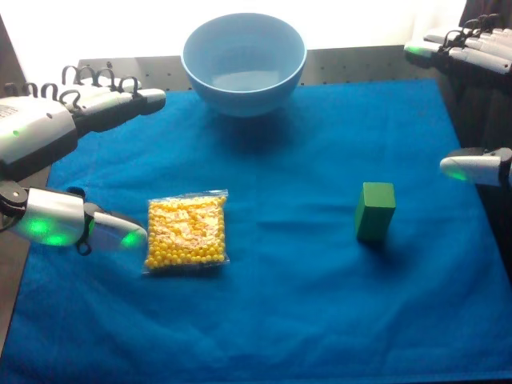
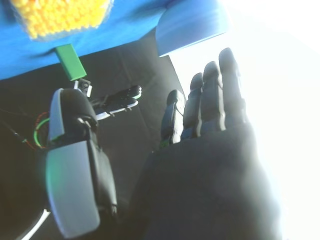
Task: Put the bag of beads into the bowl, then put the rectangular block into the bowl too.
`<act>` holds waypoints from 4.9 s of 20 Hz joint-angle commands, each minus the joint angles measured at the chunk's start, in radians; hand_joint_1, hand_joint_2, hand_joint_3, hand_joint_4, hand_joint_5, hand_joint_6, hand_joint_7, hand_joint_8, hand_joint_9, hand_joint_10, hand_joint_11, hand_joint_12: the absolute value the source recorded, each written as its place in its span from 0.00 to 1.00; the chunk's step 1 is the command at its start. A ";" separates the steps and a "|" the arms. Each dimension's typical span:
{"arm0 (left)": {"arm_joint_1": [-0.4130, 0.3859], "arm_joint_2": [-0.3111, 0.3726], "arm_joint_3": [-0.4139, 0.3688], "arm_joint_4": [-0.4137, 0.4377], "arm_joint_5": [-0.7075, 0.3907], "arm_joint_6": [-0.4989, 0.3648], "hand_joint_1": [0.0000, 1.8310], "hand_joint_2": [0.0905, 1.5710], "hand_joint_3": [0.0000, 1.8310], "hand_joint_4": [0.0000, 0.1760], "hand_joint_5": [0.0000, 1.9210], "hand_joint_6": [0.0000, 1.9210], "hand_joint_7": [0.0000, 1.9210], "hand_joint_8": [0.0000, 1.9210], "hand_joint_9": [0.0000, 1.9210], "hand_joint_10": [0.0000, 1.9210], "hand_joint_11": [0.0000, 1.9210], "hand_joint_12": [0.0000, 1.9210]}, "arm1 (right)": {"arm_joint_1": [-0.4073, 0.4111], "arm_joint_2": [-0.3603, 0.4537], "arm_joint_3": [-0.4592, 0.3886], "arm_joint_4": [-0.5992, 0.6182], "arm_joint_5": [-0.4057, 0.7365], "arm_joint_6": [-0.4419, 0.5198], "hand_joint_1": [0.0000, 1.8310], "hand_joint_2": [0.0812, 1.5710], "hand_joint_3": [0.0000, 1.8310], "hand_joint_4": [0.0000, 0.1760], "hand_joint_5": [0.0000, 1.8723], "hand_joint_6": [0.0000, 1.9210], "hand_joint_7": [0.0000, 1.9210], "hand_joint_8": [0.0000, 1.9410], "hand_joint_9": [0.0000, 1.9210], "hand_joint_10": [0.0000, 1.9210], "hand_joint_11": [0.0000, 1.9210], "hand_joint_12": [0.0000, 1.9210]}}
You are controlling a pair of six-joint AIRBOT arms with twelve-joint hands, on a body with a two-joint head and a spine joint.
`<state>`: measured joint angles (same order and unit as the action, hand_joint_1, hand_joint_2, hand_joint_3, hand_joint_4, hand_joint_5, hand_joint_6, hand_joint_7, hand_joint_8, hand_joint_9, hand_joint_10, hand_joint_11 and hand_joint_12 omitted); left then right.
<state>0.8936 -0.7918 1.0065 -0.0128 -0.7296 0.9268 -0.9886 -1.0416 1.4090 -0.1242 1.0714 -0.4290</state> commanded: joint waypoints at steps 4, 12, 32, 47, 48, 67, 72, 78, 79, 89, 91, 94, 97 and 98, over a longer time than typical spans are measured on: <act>-0.078 -0.058 0.011 0.099 0.015 -0.001 0.43 0.50 0.00 0.63 0.07 0.00 0.06 0.00 0.06 0.00 0.02 0.02 | 0.012 -0.009 0.012 0.036 0.107 0.003 0.35 0.67 0.00 0.85 0.05 0.00 0.04 0.00 0.05 0.00 0.00 0.22; -0.150 -0.179 0.096 0.228 0.271 -0.001 0.48 0.45 0.00 0.15 0.20 0.00 0.22 0.00 0.23 0.01 0.00 0.49 | 0.012 -0.015 0.019 0.024 0.106 0.003 0.34 0.71 0.01 1.00 0.05 0.00 0.05 0.00 0.05 0.00 0.00 0.23; -0.525 -0.129 0.157 0.313 0.117 0.003 0.69 0.68 0.00 0.00 0.55 0.33 0.52 0.63 0.44 0.68 0.34 0.86 | 0.012 -0.026 0.022 0.021 0.099 0.003 0.24 0.76 0.00 0.82 0.04 0.00 0.06 0.00 0.07 0.00 0.00 0.26; -0.636 -0.563 0.659 0.126 0.447 0.085 0.48 0.54 0.00 1.00 0.04 0.00 0.07 0.00 0.08 0.00 0.00 0.19 | 0.040 -0.075 0.058 -0.081 0.103 0.003 0.34 0.80 0.00 0.55 0.07 0.00 0.07 0.00 0.04 0.01 0.00 0.15; -0.627 -0.529 0.621 0.126 0.427 0.086 0.48 0.54 0.00 1.00 0.01 0.00 0.04 0.00 0.05 0.00 0.00 0.14 | 0.040 -0.072 0.051 -0.082 0.106 0.003 0.33 0.80 0.00 0.56 0.07 0.00 0.08 0.00 0.04 0.00 0.00 0.11; -0.116 0.048 -0.055 0.092 -0.277 -0.035 0.47 0.50 0.00 0.74 0.00 0.00 0.00 0.00 0.00 0.00 0.00 0.00 | 0.041 -0.032 -0.071 -0.156 0.201 0.003 0.48 0.54 0.00 0.18 0.04 0.00 0.04 0.00 0.03 0.00 0.00 0.20; -0.015 0.046 -0.073 0.025 -0.351 -0.058 0.49 0.50 0.00 0.71 0.00 0.00 0.00 0.00 0.00 0.00 0.00 0.00 | 0.089 -0.090 -0.022 -0.221 0.100 0.003 0.51 0.54 0.00 0.50 0.08 0.00 0.04 0.00 0.03 0.00 0.00 0.18; 0.002 0.034 -0.071 -0.008 -0.352 -0.058 0.50 0.50 0.00 1.00 0.00 0.00 0.00 0.00 0.00 0.00 0.00 0.00 | 0.116 -0.151 0.022 -0.260 0.053 0.003 0.44 0.55 0.00 0.82 0.16 0.00 0.12 0.00 0.11 0.00 0.00 0.26; 0.003 0.032 -0.070 -0.009 -0.347 -0.058 0.51 0.50 0.00 1.00 0.00 0.00 0.00 0.00 0.00 0.00 0.00 0.00 | 0.117 -0.151 0.022 -0.262 0.051 0.003 0.43 0.57 0.00 0.78 0.22 0.00 0.20 0.00 0.18 0.01 0.00 0.37; 0.029 0.024 -0.070 -0.019 -0.335 -0.079 0.54 0.54 0.01 0.91 0.00 0.00 0.00 0.00 0.00 0.00 0.00 0.00 | 0.117 -0.151 0.039 -0.243 0.040 0.003 0.43 0.57 0.00 0.00 0.40 0.00 0.46 0.01 0.32 0.44 0.22 0.80; 0.032 0.022 -0.070 -0.019 -0.335 -0.082 0.52 0.54 0.01 1.00 0.00 0.00 0.00 0.00 0.00 0.00 0.00 0.00 | 0.117 -0.151 0.039 -0.243 0.039 0.003 0.44 0.56 0.00 0.00 0.41 0.00 0.49 0.03 0.31 0.59 0.27 0.82; 0.036 0.019 -0.070 -0.021 -0.335 -0.085 0.52 0.54 0.01 0.91 0.00 0.00 0.00 0.00 0.00 0.00 0.00 0.00 | 0.117 -0.151 0.039 -0.240 0.039 0.003 0.48 0.57 0.00 0.00 0.44 0.00 0.41 0.37 0.31 0.73 0.28 0.89; 0.039 0.018 -0.070 -0.022 -0.335 -0.088 0.53 0.55 0.01 0.93 0.00 0.00 0.00 0.00 0.00 0.00 0.00 0.00 | 0.117 -0.151 0.039 -0.239 0.039 0.003 0.52 0.59 0.00 0.00 0.52 0.01 0.41 0.62 0.37 0.83 0.33 0.99; 0.039 0.017 -0.070 -0.023 -0.335 -0.089 0.54 0.56 0.01 0.92 0.00 0.00 0.00 0.00 0.00 0.00 0.00 0.00 | 0.117 -0.151 0.039 -0.239 0.039 0.003 0.52 0.59 0.00 0.00 0.52 0.01 0.42 0.63 0.38 0.84 0.34 1.00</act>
<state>0.9394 -0.7708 0.9348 -0.0235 -0.9436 0.8436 -0.8871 -1.1923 1.4464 -0.4076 1.0042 -0.4263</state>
